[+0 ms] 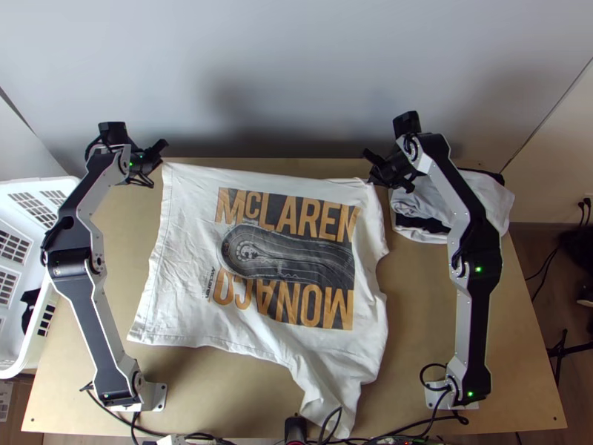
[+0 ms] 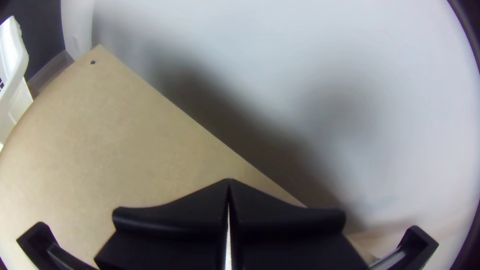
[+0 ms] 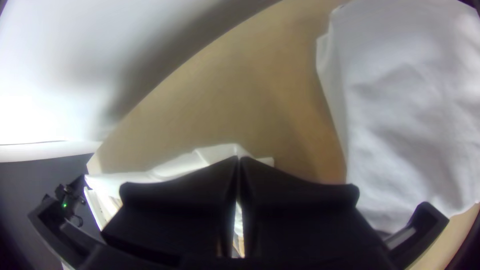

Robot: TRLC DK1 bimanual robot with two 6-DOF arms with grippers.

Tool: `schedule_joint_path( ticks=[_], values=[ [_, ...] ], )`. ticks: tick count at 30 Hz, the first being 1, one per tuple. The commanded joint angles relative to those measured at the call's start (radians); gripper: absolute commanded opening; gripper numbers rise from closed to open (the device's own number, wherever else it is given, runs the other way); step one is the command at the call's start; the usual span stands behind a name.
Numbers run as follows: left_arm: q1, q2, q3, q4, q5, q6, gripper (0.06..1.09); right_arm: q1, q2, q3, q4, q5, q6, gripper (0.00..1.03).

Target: Fold the t-shirt

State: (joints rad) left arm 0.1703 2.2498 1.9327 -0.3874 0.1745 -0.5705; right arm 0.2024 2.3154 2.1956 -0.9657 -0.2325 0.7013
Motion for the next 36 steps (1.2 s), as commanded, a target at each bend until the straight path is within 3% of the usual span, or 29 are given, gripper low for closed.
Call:
schedule_joint_path(
  ticks=[1,8,22,36],
  values=[
    [-0.008,0.001,0.006,-0.005,0.006,0.018,0.09,0.015,0.022,0.038,0.012,0.013,-0.022,0.02],
    [-0.043,0.039,0.035,0.004,0.02,0.02,0.09,0.019,0.072,0.093,0.058,0.013,-0.016,0.02],
    [-0.049,0.192,0.285,-0.048,0.019,0.034,0.09,-0.004,0.102,0.11,0.205,0.058,-0.028,0.02],
    [-0.057,0.103,0.272,-0.28,0.057,0.09,0.09,0.034,0.002,0.072,0.087,0.058,-0.066,0.02]
  ],
)
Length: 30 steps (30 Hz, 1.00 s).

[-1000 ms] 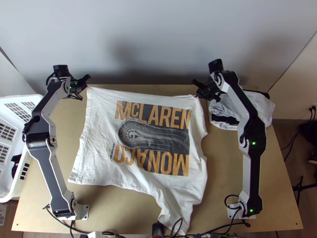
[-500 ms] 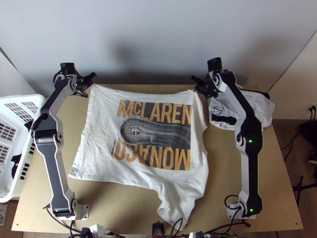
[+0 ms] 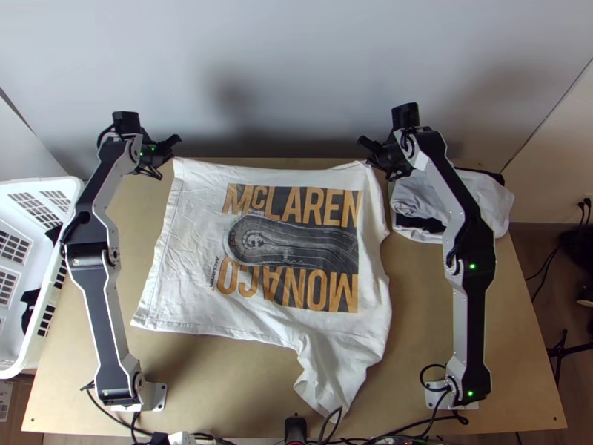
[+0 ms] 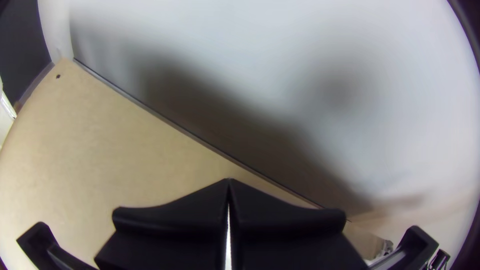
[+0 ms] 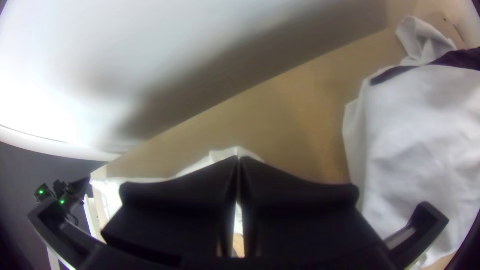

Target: Fold the t-shirt

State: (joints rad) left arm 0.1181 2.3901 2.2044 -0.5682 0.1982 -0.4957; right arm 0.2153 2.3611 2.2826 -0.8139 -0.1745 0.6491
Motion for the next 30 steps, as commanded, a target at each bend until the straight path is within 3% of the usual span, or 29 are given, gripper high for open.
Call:
schedule_joint_path(
  ticks=[1,16,30],
  values=[
    [-0.006,-0.048,0.0,-0.114,0.038,0.016,0.09,0.024,-0.051,-0.015,-0.077,0.0,-0.014,0.02],
    [0.012,-0.181,-0.11,-0.176,0.135,0.098,0.09,0.01,-0.131,-0.071,-0.235,0.001,-0.085,0.02],
    [0.091,-0.25,-0.226,-0.15,0.185,0.167,0.09,-0.008,-0.164,-0.15,-0.229,0.007,-0.108,0.02]
  ],
)
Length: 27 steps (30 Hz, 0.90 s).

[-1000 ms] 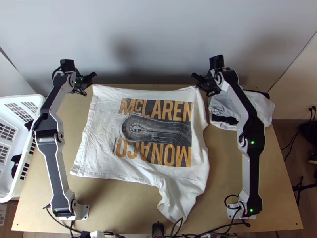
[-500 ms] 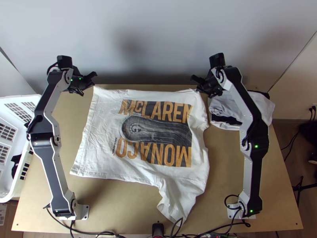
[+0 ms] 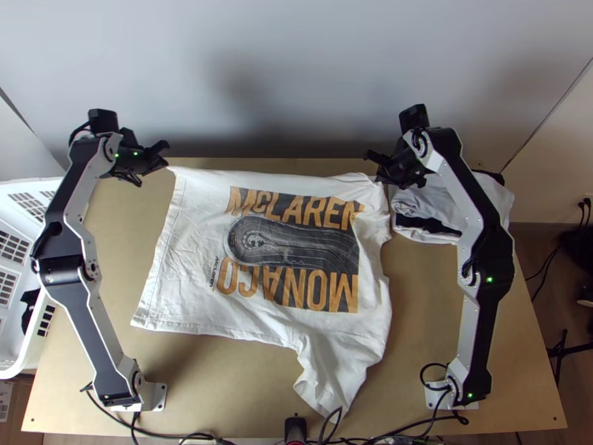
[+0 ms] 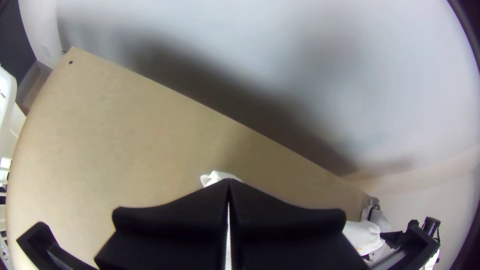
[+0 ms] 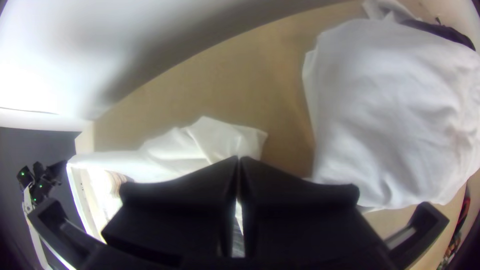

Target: Fold the t-shirt

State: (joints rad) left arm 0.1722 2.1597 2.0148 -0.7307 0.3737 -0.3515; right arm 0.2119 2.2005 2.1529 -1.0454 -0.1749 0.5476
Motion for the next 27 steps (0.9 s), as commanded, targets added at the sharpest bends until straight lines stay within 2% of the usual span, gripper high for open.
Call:
schedule_joint_path(
  ticks=[1,16,27],
  values=[
    [0.043,-0.02,-0.036,0.013,0.01,0.025,0.09,-0.005,-0.002,-0.022,0.008,0.009,-0.006,0.02],
    [0.064,-0.09,-0.037,0.036,0.064,-0.006,0.09,-0.005,-0.056,-0.018,0.159,0.02,0.008,0.02],
    [0.053,-0.132,-0.059,0.036,0.088,-0.003,0.09,0.017,-0.087,-0.071,0.163,0.017,0.002,0.02]
  ],
)
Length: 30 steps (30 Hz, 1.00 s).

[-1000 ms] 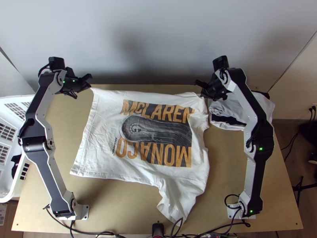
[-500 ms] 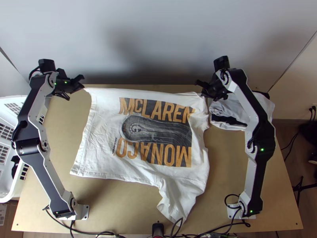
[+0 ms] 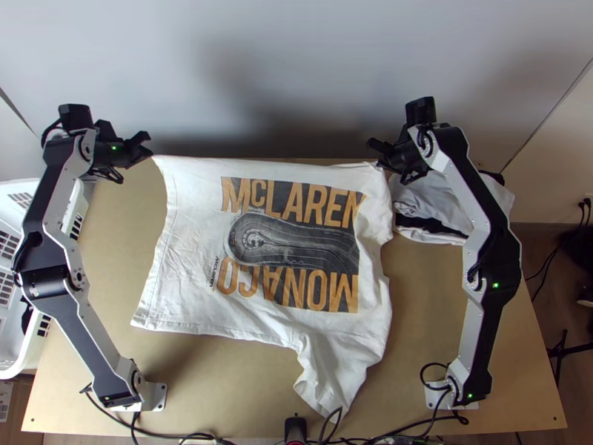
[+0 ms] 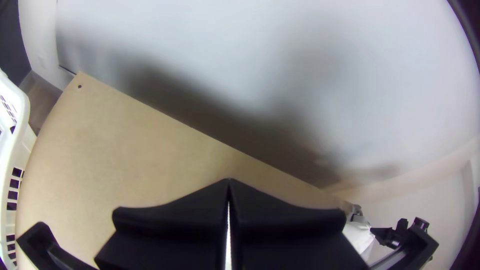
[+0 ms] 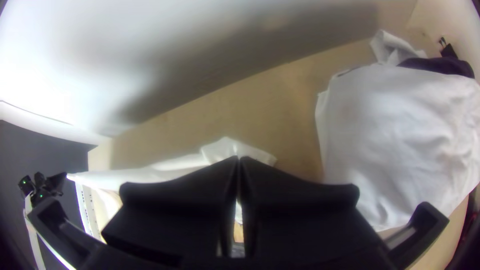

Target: Fold the t-shirt

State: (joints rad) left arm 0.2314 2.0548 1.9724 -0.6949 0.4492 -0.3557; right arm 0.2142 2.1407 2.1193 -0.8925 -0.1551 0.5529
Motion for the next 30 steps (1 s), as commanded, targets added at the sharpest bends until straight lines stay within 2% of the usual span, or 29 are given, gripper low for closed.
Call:
schedule_joint_path(
  ticks=[1,11,21,30],
  values=[
    [-0.007,-0.03,-0.021,0.0,0.014,0.003,0.09,0.017,-0.034,-0.051,0.01,-0.003,-0.005,0.02],
    [-0.014,-0.12,-0.11,0.014,0.072,0.035,0.09,0.056,-0.114,-0.18,0.006,-0.011,-0.019,0.02],
    [0.068,-0.177,-0.202,0.02,0.146,0.095,0.09,0.051,-0.154,-0.266,0.007,-0.011,-0.053,0.02],
    [0.085,-0.225,-0.3,0.023,0.16,0.138,0.09,0.06,-0.22,-0.337,0.006,-0.011,-0.053,0.02]
  ],
)
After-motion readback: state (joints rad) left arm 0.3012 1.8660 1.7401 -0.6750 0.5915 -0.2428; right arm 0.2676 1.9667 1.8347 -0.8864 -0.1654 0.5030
